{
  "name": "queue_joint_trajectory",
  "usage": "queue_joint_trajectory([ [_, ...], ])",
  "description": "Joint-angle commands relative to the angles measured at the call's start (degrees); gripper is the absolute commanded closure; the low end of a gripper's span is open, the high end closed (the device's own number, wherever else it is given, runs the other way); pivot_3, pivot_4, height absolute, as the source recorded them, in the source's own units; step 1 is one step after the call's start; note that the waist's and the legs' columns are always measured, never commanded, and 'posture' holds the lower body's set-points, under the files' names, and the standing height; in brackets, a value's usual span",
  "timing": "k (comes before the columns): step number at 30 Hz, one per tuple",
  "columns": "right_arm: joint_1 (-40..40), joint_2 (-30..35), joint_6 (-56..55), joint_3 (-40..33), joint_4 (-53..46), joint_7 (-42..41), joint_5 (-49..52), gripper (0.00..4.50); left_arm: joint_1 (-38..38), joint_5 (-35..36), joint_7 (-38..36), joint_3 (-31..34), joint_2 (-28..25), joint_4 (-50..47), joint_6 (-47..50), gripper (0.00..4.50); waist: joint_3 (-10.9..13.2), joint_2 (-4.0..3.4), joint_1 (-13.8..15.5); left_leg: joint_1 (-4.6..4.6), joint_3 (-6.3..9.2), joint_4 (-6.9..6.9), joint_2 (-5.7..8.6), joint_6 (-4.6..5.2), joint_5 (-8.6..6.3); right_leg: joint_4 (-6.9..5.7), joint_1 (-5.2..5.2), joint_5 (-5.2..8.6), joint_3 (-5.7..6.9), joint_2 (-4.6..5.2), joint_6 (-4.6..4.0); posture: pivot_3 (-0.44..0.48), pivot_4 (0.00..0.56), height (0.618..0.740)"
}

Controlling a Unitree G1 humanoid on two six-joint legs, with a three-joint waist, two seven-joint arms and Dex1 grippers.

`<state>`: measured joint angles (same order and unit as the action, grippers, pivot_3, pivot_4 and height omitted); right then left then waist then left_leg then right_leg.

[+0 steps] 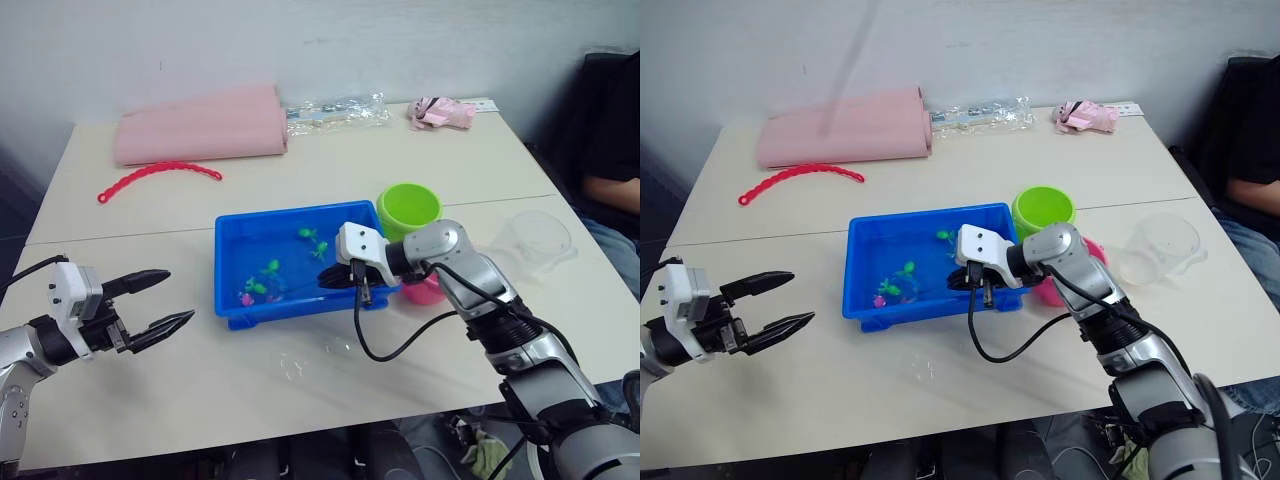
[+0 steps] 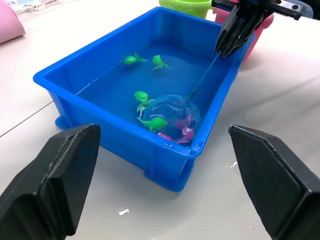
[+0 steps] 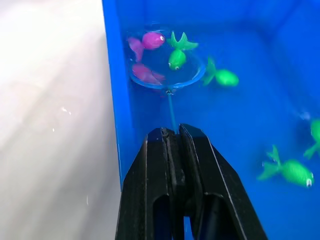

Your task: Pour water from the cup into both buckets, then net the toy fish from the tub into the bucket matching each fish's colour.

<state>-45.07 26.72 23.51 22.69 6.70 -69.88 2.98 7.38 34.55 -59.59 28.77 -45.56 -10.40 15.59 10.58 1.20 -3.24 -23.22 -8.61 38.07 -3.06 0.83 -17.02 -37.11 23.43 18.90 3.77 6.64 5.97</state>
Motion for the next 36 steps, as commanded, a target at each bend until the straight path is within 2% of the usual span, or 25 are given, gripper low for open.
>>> queue_joint_trajectory([
  [1, 1.1, 0.0, 2.4, 1.2, -3.1, -0.1, 0.2, 4.50, -0.6, 0.1, -0.1, 0.5, 0.1, 0.0, -1.0, 0.03, 0.0, 0.00, 0.0, 0.00, 0.00, 0.00, 0.00, 0.00, 0.00, 0.00, 0.00, 0.00, 0.00, 0.00, 0.00, 0.000, 0.150, 0.740],
  [11, 1.9, -4.3, 13.7, -2.2, -3.3, 3.1, 5.4, 4.50, -0.8, 0.0, 0.1, 0.3, 0.1, 0.0, -1.2, 0.03, 0.0, 0.02, 0.0, 0.00, 0.00, -0.01, -0.07, -0.05, -0.03, 0.00, 0.01, 0.03, 0.04, -0.05, -0.06, 0.000, 0.150, 0.740],
  [21, -0.2, -2.8, 19.9, -5.8, -3.1, 2.5, 10.9, 4.50, -1.4, -0.3, 0.0, -0.1, 0.2, 0.8, -1.9, 0.03, 0.0, 0.02, 0.0, 0.00, 0.00, -0.01, -0.07, -0.05, -0.03, -0.01, 0.01, 0.03, 0.04, -0.05, -0.06, 0.000, 0.150, 0.740],
  [36, 2.5, -0.7, 16.6, -4.6, -1.2, 7.8, 7.9, 4.50, -2.3, -0.8, -0.2, -1.4, 0.1, 1.9, -3.1, 0.03, 0.0, 0.02, 0.0, 0.00, -0.01, -0.01, -0.07, -0.05, -0.03, 0.00, 0.02, 0.03, 0.04, -0.04, -0.06, 0.000, 0.150, 0.740],
])
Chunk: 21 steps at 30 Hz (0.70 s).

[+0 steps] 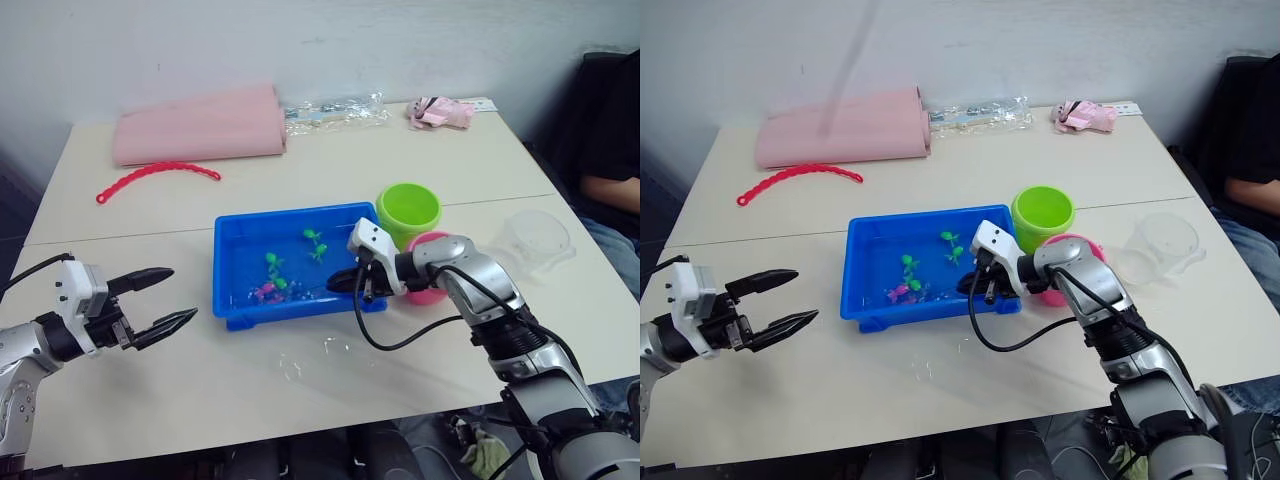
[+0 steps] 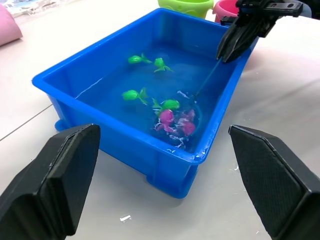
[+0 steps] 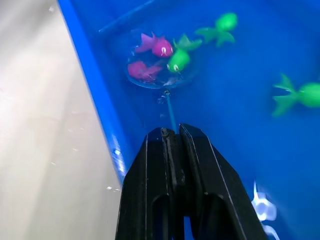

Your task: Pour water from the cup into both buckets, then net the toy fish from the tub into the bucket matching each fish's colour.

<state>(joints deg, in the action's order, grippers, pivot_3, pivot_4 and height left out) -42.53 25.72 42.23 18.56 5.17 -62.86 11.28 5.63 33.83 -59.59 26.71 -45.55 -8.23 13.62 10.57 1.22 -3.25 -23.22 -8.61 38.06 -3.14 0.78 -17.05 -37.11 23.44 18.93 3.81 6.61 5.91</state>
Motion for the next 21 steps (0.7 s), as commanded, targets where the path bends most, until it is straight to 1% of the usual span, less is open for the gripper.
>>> queue_joint_trajectory([
  [1, 0.0, 0.4, -2.9, -0.5, 0.9, 1.0, -0.8, 4.50, -0.8, -0.1, -0.2, 0.5, 0.1, -0.1, -1.2, 0.03, 0.0, 0.00, 0.0, 0.00, 0.00, 0.00, 0.00, 0.00, 0.00, 0.01, 0.00, 0.00, 0.00, -0.01, 0.00, 0.000, 0.150, 0.740],
  [6, -0.4, 1.2, -6.0, -1.2, 3.1, 1.7, -1.6, 4.50, -1.3, -0.3, -0.3, 0.2, 0.1, 0.3, -1.4, 0.03, 0.0, 0.00, 0.0, 0.00, 0.00, 0.00, 0.01, 0.00, 0.00, 0.00, 0.00, 0.00, 0.00, -0.02, 0.00, 0.000, 0.150, 0.740],
  [14, -0.1, 0.9, -4.7, -2.2, 3.4, 2.7, -0.6, 4.50, -2.3, -0.5, -0.4, -0.5, 0.1, 1.1, -1.6, 0.03, 0.0, 0.00, 0.0, 0.00, 0.00, 0.00, 0.01, 0.00, 0.00, 0.00, -0.01, 0.00, 0.00, -0.01, 0.00, 0.000, 0.150, 0.740],
  [21, 1.7, 2.2, 1.2, -0.7, -3.6, -0.5, 2.6, 4.50, -2.6, -0.6, -0.8, -0.6, -0.1, 1.6, -1.7, 0.03, 0.0, 0.00, 0.1, 0.00, 0.00, 0.00, 0.00, 0.00, 0.00, 0.01, -0.01, 0.00, 0.00, -0.01, 0.00, 0.000, 0.150, 0.740],
])
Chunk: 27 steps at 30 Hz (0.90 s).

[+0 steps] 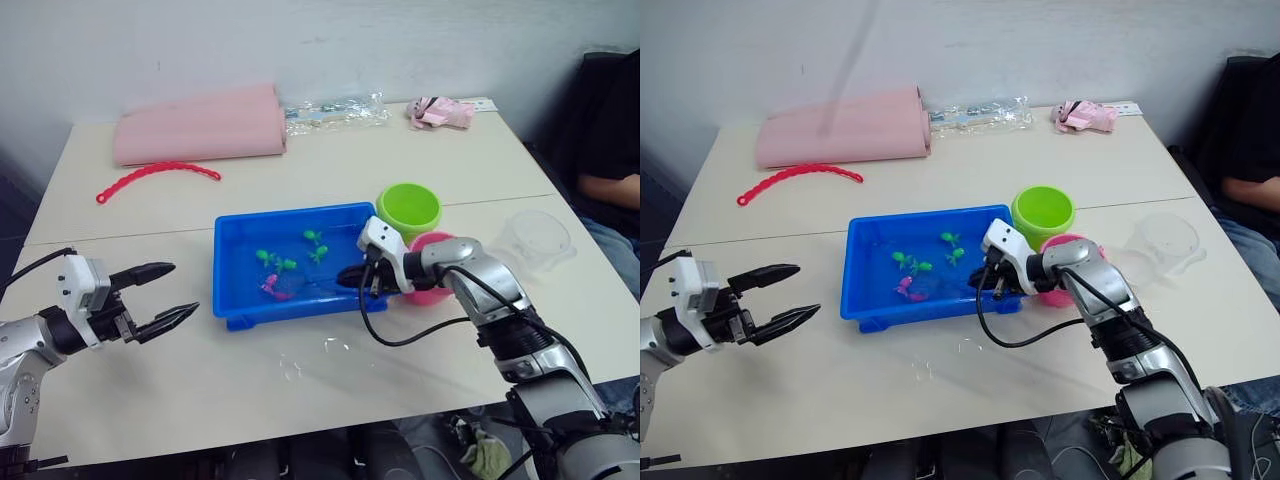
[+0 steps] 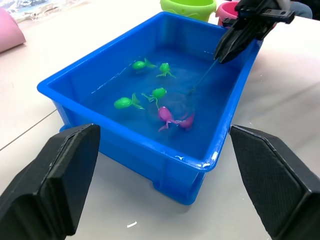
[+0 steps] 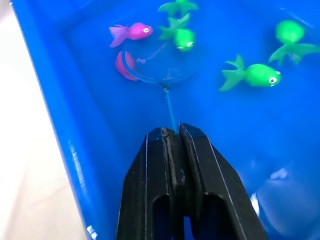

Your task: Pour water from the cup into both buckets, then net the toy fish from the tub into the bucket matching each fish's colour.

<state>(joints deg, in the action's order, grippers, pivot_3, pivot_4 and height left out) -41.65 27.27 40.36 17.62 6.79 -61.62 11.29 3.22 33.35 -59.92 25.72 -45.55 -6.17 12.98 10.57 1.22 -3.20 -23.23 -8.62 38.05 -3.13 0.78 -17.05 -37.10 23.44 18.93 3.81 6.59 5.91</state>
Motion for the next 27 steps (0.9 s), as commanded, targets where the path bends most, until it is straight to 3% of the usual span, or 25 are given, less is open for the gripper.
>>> queue_joint_trajectory([
  [1, 0.9, 0.6, 3.7, 0.2, -5.8, -1.7, 2.9, 4.50, -0.2, -0.2, -0.5, 0.5, -0.1, -0.4, -1.1, 0.03, 0.0, 0.00, 0.0, 0.00, 0.00, 0.00, 0.00, 0.00, 0.00, 0.00, 0.00, 0.00, 0.00, 0.00, 0.00, 0.000, 0.150, 0.740],
  [27, 1.9, -2.3, -11.4, -0.7, -2.1, 4.7, -2.5, 4.50, -1.7, 0.7, -0.5, -0.2, 0.1, -1.3, -0.4, 0.03, 0.0, 0.00, 0.0, 0.00, 0.00, 0.00, 0.00, 0.00, 0.00, -0.01, 0.00, 0.00, 0.00, -0.02, 0.00, 0.000, 0.150, 0.740],
])
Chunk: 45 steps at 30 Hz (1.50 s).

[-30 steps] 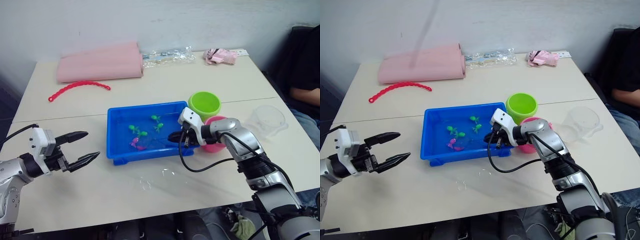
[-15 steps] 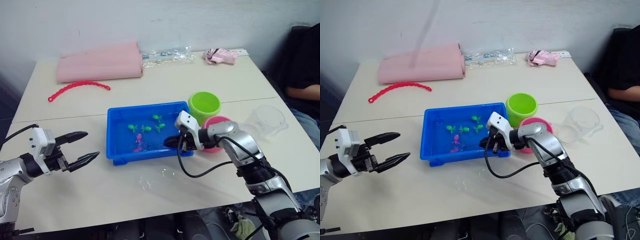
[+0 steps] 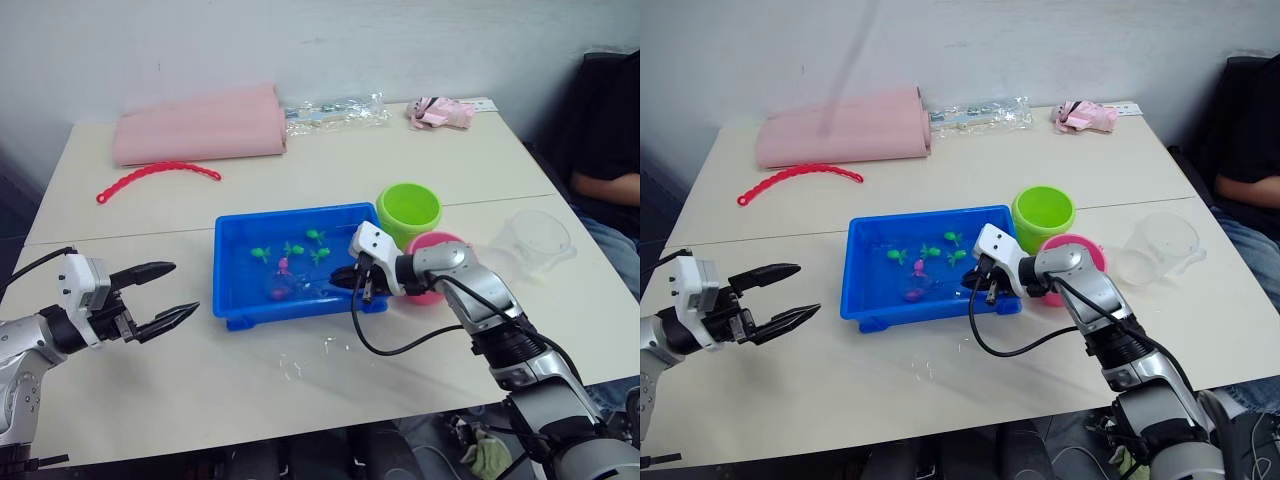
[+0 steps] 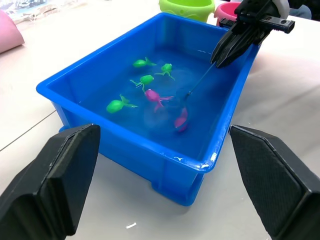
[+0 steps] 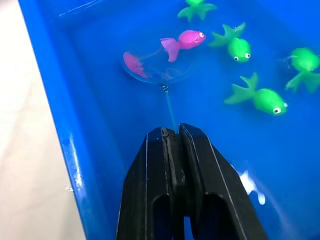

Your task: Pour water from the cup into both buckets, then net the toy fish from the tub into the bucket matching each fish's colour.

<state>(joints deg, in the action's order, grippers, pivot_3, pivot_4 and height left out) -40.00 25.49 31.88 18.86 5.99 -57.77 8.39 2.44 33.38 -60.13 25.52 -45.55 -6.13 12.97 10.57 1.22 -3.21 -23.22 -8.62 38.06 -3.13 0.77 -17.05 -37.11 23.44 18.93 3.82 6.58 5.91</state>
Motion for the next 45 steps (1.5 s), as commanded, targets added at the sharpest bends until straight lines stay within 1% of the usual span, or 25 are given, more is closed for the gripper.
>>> queue_joint_trajectory([
  [1, 0.3, -0.7, -3.1, -2.2, -1.3, 1.2, 0.5, 4.50, -1.1, 0.7, -0.3, -0.1, 0.1, -1.3, -0.4, 0.03, 0.0, 0.00, 0.0, 0.00, 0.00, 0.00, 0.00, 0.00, 0.00, 0.00, 0.00, 0.00, 0.00, 0.00, 0.00, 0.000, 0.150, 0.740],
  [13, -0.2, -0.6, 0.0, -3.5, -1.8, 4.1, 0.5, 4.50, -3.5, 0.3, -0.9, -1.5, 0.0, 0.1, -0.4, 0.03, 0.0, 0.00, 0.0, 0.00, 0.00, 0.00, 0.00, 0.00, 0.00, 0.00, 0.00, 0.00, 0.00, -0.02, 0.00, 0.000, 0.150, 0.740],
  [24, 2.2, -1.6, -7.9, -5.9, -1.6, 6.0, 1.1, 4.50, -3.8, 0.1, -0.9, -1.9, 0.5, 0.6, -0.8, 0.03, 0.0, 0.00, 0.0, 0.00, 0.00, 0.00, 0.00, 0.00, 0.00, 0.00, 0.00, 0.00, 0.00, -0.03, 0.00, 0.000, 0.150, 0.740],
  [29, 3.6, -2.8, -9.4, -6.4, -2.3, 6.4, 1.7, 4.50, -3.8, 0.0, -1.0, -1.9, 0.6, 0.8, -0.9, 0.03, 0.0, 0.00, 0.0, 0.00, -0.01, 0.00, 0.01, 0.00, 0.00, -0.01, 0.00, 0.00, 0.00, -0.03, 0.00, 0.000, 0.150, 0.740],
  [33, 5.4, -1.6, -9.1, -7.7, -5.6, 5.0, 3.3, 4.50, -3.8, 0.7, -1.0, -1.6, 0.5, 0.1, -0.3, 0.03, 0.0, 0.00, 0.0, 0.00, -0.01, 0.00, 0.00, 0.00, 0.01, -0.02, 0.00, 0.00, -0.01, -0.04, 0.00, 0.000, 0.150, 0.740],
  [37, 8.1, -0.2, -8.7, -11.3, -11.8, 3.2, 7.9, 4.50, -4.1, 2.7, -0.4, -1.0, 0.7, -2.3, 1.5, 0.03, 0.0, 0.00, 0.0, 0.00, -0.01, 0.00, 0.00, 0.00, 0.01, -0.02, 0.00, 0.00, -0.01, -0.04, 0.00, 0.000, 0.150, 0.740],
  [41, 13.2, 2.3, -9.5, -14.1, -16.6, 1.6, 10.4, 4.50, -4.7, 3.3, -0.8, -2.4, 0.9, -3.7, 2.1, 0.03, 0.0, 0.00, 0.1, 0.00, -0.01, 0.00, 0.00, 0.00, 0.01, -0.02, -0.01, 0.00, -0.01, -0.03, 0.00, 0.000, 0.150, 0.740],
  [45, 18.6, 4.8, -9.6, -17.7, -20.3, 1.7, 11.5, 4.50, -7.0, 4.8, -0.4, -4.6, 1.5, -5.6, 3.7, 0.03, 0.0, 0.01, 0.2, 0.00, 0.00, 0.01, 0.00, 0.00, 0.01, -0.02, -0.01, 0.00, -0.01, -0.03, 0.00, 0.000, 0.150, 0.740],
])
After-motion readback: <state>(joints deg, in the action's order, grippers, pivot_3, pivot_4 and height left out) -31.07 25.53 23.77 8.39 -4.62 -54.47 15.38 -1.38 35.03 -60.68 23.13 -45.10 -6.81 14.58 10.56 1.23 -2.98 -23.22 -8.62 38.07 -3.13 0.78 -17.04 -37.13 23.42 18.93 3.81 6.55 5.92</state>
